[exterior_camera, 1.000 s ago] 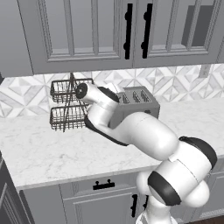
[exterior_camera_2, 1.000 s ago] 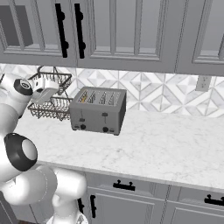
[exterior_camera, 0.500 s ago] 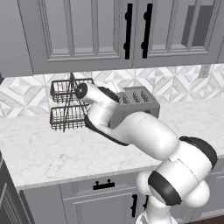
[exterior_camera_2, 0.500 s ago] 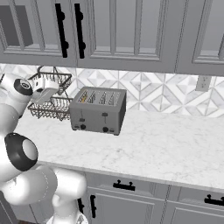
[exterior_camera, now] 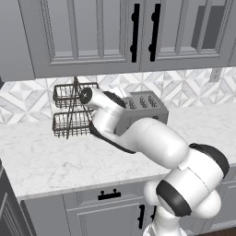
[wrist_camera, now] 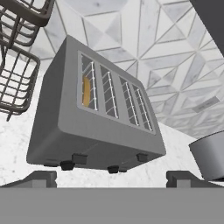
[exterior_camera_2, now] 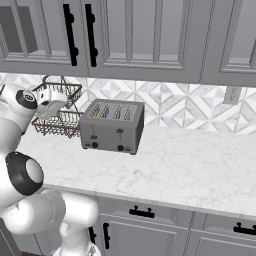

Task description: Start the toaster. Once the lever pops up, take the bread to the plate on the dining counter.

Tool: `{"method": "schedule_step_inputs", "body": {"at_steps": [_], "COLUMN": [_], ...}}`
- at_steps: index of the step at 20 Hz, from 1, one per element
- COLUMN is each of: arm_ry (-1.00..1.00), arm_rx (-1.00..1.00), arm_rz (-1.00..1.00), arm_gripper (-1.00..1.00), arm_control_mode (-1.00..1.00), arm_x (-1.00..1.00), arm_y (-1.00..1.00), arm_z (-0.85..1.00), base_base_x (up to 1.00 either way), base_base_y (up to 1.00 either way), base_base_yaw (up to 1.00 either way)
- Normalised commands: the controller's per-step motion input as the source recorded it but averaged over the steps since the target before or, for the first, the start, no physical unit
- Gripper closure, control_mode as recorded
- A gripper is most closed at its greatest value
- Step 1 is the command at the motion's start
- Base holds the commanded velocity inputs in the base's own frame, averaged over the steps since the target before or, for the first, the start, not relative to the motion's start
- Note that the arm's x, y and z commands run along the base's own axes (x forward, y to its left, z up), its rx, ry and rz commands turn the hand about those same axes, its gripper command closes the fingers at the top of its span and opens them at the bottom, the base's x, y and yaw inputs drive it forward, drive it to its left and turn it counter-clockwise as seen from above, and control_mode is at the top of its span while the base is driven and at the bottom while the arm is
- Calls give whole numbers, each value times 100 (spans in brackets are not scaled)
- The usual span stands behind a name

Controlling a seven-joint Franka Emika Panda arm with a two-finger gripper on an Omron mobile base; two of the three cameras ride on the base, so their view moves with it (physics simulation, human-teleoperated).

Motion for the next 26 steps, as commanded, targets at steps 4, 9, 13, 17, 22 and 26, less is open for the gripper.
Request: {"method": "schedule_step_inputs", "body": {"at_steps": [4,9,13,17,22,26], "arm_ry": [0,0,0,0,0,0], "arm_rx": [0,0,0,0,0,0], "arm_rz": [0,0,0,0,0,0], "arm_gripper": [-100,-100,-100,-100,-100,-100], "arm_control_mode": [-100,-100,-100,-100,-100,-100], "arm_x": [0,0,0,0,0,0], "arm_y": [0,0,0,0,0,0], "arm_z": [0,0,0,0,0,0], "base_base_x": [0,0,0,0,0,0], "base_base_y": [0,0,0,0,0,0], "base_base_yaw": [0,0,0,0,0,0]}}
